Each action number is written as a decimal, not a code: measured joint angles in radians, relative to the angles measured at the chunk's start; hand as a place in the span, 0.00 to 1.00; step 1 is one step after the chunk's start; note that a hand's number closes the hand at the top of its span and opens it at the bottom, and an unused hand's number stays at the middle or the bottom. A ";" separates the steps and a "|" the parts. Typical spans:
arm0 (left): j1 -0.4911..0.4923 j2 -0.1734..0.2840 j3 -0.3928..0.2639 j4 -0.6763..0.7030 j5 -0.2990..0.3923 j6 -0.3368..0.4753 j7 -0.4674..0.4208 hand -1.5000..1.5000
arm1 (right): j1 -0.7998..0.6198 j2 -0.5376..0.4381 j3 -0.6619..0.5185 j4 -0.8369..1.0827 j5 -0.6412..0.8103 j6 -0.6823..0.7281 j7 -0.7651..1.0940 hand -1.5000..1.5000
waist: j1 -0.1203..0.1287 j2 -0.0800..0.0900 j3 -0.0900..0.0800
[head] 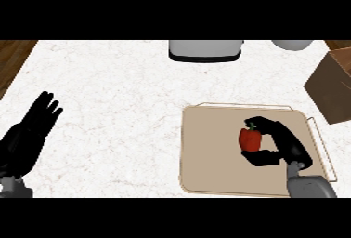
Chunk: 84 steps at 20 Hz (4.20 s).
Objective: Pick the bell pepper from the tray and place it in the cardboard box
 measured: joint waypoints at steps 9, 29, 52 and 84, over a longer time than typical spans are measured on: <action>-0.015 -0.006 -0.008 -0.039 -0.003 0.008 0.046 0.50 | -0.124 -0.012 -0.010 0.138 0.093 -0.042 -0.048 1.00 | 0.010 0.001 0.000; -0.025 -0.009 -0.004 0.010 -0.013 -0.005 0.011 0.50 | -0.725 -0.110 0.007 0.647 0.403 -0.103 0.087 1.00 | 0.008 0.001 0.000; -0.019 -0.011 0.006 -0.011 -0.007 -0.002 0.030 0.50 | -0.818 -0.333 -0.138 0.277 0.545 -0.045 0.347 1.00 | 0.001 0.000 0.000; -0.037 -0.025 -0.007 0.003 -0.020 -0.003 0.021 0.50 | -0.681 -0.411 -0.435 0.952 0.353 -0.416 -0.236 0.00 | 0.015 0.003 -0.001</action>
